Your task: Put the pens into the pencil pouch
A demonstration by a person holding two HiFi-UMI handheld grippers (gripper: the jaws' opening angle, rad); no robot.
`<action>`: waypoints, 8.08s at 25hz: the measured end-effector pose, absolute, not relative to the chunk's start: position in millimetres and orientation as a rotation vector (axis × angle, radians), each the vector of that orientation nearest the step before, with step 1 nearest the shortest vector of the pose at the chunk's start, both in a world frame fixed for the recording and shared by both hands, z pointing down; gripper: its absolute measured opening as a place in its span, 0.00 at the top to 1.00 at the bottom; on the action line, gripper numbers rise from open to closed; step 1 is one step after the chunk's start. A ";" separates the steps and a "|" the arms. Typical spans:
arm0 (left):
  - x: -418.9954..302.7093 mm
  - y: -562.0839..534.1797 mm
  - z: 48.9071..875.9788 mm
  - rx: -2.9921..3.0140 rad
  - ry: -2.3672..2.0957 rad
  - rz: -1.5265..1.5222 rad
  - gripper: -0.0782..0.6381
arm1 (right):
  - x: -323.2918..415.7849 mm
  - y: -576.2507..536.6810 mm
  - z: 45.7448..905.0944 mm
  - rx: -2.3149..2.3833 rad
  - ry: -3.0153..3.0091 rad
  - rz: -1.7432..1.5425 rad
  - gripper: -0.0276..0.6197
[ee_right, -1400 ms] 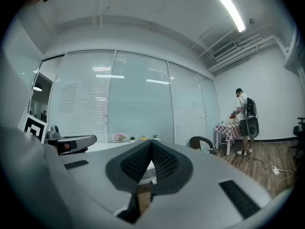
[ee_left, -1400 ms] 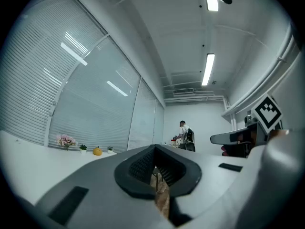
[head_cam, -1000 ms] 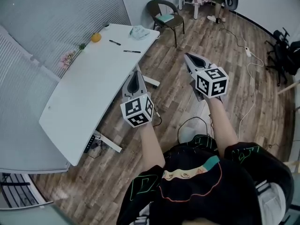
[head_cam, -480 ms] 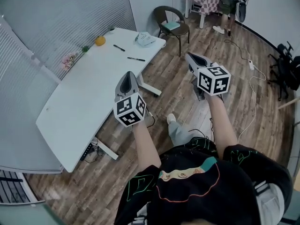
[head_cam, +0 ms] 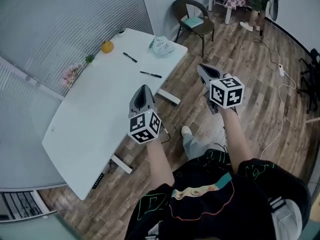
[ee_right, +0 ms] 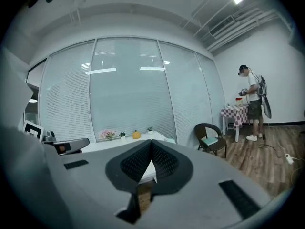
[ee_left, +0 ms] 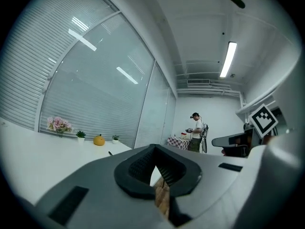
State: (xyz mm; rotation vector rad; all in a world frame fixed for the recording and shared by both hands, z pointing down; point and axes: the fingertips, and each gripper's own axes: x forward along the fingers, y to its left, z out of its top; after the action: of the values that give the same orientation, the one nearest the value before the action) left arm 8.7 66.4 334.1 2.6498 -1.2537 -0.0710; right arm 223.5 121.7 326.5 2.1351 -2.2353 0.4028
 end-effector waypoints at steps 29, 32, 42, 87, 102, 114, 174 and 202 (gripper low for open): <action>103.5 -138.0 407.2 2.474 -1.331 0.170 0.90 | 316.5 -134.8 426.2 1.914 -2.315 0.740 0.95; 91.2 -151.1 418.8 2.436 -1.346 0.166 0.90 | 307.1 -151.5 433.6 1.881 -2.308 0.735 0.95; 81.6 -213.2 448.5 2.373 -1.285 0.171 0.90 | 297.7 -233.8 449.6 1.737 -2.196 0.647 0.95; 46.1 -261.2 483.9 2.277 -1.262 0.174 0.90 | 259.0 -305.7 582.8 1.151 -1.884 0.771 0.91; 33.6 -213.8 462.9 2.241 -1.380 0.017 0.90 | 256.2 -249.6 470.2 1.417 -2.287 0.565 0.92; 49.8 -183.6 364.9 2.399 -1.468 -0.163 0.90 | 270.6 -187.1 326.9 1.670 -2.596 0.295 0.92; 103.6 -46.2 291.6 3.049 -0.184 -0.232 0.88 | 115.3 -49.8 292.8 0.015 -3.226 -0.046 0.92; 24.2 -40.2 333.5 2.978 -0.534 -0.196 0.89 | 129.6 -67.7 348.6 0.358 -3.266 0.401 0.91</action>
State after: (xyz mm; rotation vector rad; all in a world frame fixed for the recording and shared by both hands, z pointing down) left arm 24.2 -40.2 333.5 2.9776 -0.5345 -0.1960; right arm 129.6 -67.7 348.6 0.3582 -3.2657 0.4014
